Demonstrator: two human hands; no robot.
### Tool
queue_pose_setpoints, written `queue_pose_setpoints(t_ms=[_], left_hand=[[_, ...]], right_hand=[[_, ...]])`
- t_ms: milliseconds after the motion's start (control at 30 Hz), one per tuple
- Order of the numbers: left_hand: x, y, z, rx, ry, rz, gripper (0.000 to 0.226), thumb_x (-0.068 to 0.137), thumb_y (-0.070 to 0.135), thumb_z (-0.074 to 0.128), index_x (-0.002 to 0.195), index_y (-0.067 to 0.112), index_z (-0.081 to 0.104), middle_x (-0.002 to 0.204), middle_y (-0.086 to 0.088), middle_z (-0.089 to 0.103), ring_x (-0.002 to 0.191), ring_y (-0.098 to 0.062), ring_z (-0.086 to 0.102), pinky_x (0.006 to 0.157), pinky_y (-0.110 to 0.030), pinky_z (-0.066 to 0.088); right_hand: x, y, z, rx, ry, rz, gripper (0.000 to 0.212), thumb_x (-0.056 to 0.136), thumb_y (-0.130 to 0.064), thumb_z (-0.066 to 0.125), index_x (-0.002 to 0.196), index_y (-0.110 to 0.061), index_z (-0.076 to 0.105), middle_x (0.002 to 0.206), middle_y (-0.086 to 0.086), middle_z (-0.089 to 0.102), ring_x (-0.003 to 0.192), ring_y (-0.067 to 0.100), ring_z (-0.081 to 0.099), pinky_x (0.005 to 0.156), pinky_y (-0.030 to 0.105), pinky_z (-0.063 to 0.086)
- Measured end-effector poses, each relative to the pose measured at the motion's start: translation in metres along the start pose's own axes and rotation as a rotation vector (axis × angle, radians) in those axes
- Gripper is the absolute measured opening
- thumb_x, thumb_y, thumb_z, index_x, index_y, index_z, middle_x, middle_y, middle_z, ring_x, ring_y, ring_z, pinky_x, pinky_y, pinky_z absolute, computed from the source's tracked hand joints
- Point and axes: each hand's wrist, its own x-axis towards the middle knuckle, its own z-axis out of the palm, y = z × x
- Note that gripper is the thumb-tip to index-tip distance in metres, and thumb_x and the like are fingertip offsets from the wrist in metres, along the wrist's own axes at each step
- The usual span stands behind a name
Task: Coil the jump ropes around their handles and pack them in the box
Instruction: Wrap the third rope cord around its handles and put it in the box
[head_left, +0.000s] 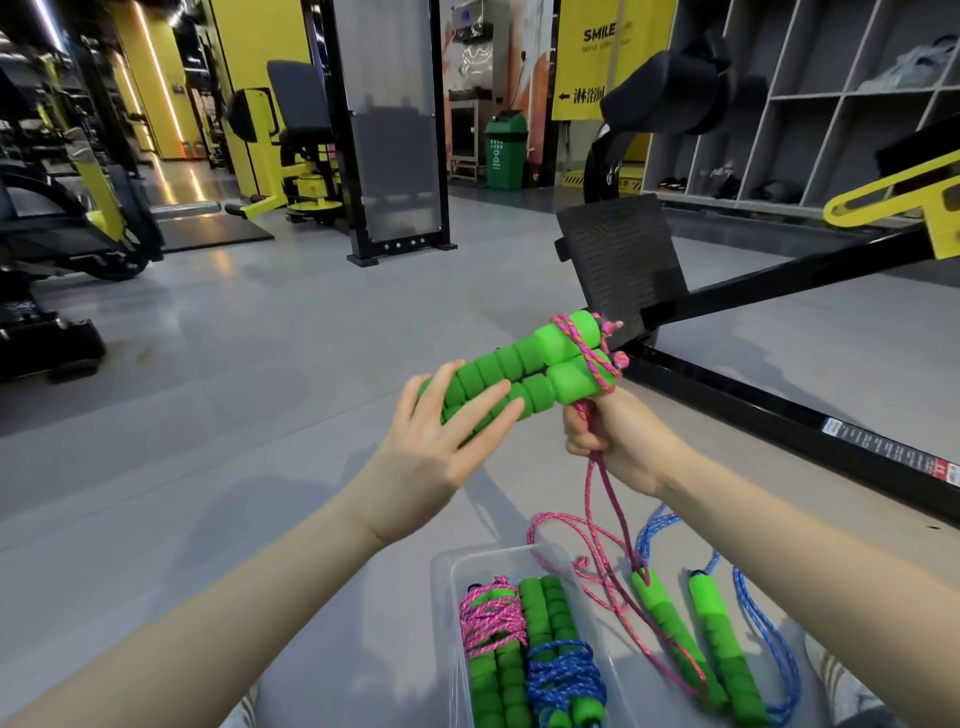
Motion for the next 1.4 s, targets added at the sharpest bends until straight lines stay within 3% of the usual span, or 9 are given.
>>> queue_pose_setpoints(t_ms=[233, 367, 533, 700, 900, 1033, 1233, 1333, 1400], left_hand=[[-0.013, -0.02, 0.01, 0.089, -0.056, -0.064, 0.051, 0.083, -0.01, 0.043, 0.131, 0.007, 0.048, 0.128, -0.014, 0.056, 0.102, -0.05, 0.052, 0.076, -0.047, 0.041], [-0.027, -0.03, 0.012, 0.148, -0.158, -0.044, 0.047, 0.086, -0.01, 0.03, 0.126, 0.006, 0.05, 0.12, -0.015, 0.063, 0.096, -0.05, 0.056, 0.072, -0.044, 0.041], [-0.04, -0.034, 0.007, 0.185, -0.272, 0.077, 0.056, 0.093, -0.005, 0.011, 0.123, 0.006, 0.056, 0.118, -0.014, 0.063, 0.096, -0.05, 0.057, 0.073, -0.048, 0.046], [-0.04, -0.016, 0.007, 0.156, -0.367, 0.246, 0.052, 0.078, 0.001, 0.038, 0.129, 0.01, 0.046, 0.125, -0.009, 0.058, 0.103, -0.049, 0.05, 0.078, -0.052, 0.048], [-0.041, -0.014, 0.004, 0.112, -0.424, 0.271, 0.059, 0.074, -0.003, 0.036, 0.131, 0.01, 0.043, 0.125, -0.01, 0.056, 0.101, -0.051, 0.055, 0.078, -0.055, 0.05], [-0.04, 0.0, -0.007, 0.042, -0.226, 0.36, 0.049, 0.093, -0.005, 0.029, 0.137, 0.01, 0.041, 0.134, -0.01, 0.044, 0.109, -0.05, 0.052, 0.088, -0.056, 0.046], [-0.014, 0.028, -0.017, -0.044, -0.048, 0.344, 0.038, 0.101, 0.008, 0.038, 0.137, 0.014, 0.044, 0.135, -0.007, 0.046, 0.118, -0.047, 0.046, 0.097, -0.055, 0.04], [-0.004, 0.027, -0.018, -0.051, -0.009, 0.289, 0.035, 0.102, 0.01, 0.036, 0.135, 0.015, 0.045, 0.134, -0.007, 0.047, 0.116, -0.047, 0.046, 0.097, -0.055, 0.04], [0.001, 0.022, -0.017, -0.038, -0.015, 0.243, 0.035, 0.101, 0.007, 0.033, 0.134, 0.013, 0.045, 0.135, -0.009, 0.044, 0.116, -0.048, 0.043, 0.094, -0.057, 0.038]], right_hand=[[-0.009, -0.003, 0.011, -0.391, -0.1, 0.029, 0.025, 0.101, -0.018, 0.034, 0.101, -0.005, 0.055, 0.044, 0.001, 0.04, 0.033, 0.011, 0.024, 0.041, 0.02, 0.026], [-0.015, -0.021, 0.01, -0.611, -0.268, 0.127, 0.027, 0.101, -0.021, 0.036, 0.098, -0.003, 0.056, 0.044, 0.0, 0.038, 0.032, 0.011, 0.028, 0.04, 0.021, 0.028], [-0.014, -0.046, 0.009, -0.917, -0.255, -0.017, 0.029, 0.094, -0.031, 0.053, 0.083, -0.007, 0.064, 0.056, -0.002, 0.036, 0.043, 0.007, 0.028, 0.042, 0.018, 0.025], [-0.015, -0.06, 0.002, -1.119, -0.293, -0.141, 0.037, 0.085, -0.036, 0.066, 0.059, -0.012, 0.057, 0.05, -0.009, 0.039, 0.047, 0.005, 0.028, 0.047, 0.021, 0.024], [-0.02, -0.077, -0.004, -0.958, -0.34, -0.154, 0.039, 0.082, -0.034, 0.067, 0.069, 0.001, 0.056, 0.052, -0.004, 0.035, 0.053, 0.014, 0.025, 0.049, 0.026, 0.021], [-0.014, -0.079, -0.013, -0.715, -0.211, -0.211, 0.038, 0.069, -0.036, 0.072, 0.067, -0.001, 0.059, 0.059, 0.008, 0.034, 0.055, 0.016, 0.024, 0.052, 0.03, 0.017], [-0.007, -0.063, -0.044, -0.32, -0.21, -0.045, 0.033, 0.078, -0.019, 0.069, 0.054, -0.016, 0.046, 0.046, -0.007, 0.024, 0.041, 0.006, 0.021, 0.043, 0.017, 0.027], [-0.01, -0.048, -0.047, -0.22, -0.174, 0.027, 0.036, 0.077, -0.035, 0.071, 0.066, -0.013, 0.045, 0.049, -0.004, 0.044, 0.038, 0.006, 0.041, 0.043, 0.018, 0.038], [-0.015, -0.04, -0.036, -0.112, -0.122, 0.065, 0.034, 0.086, -0.028, 0.062, 0.07, 0.001, 0.051, 0.057, 0.012, 0.057, 0.041, 0.006, 0.058, 0.047, 0.016, 0.047]])
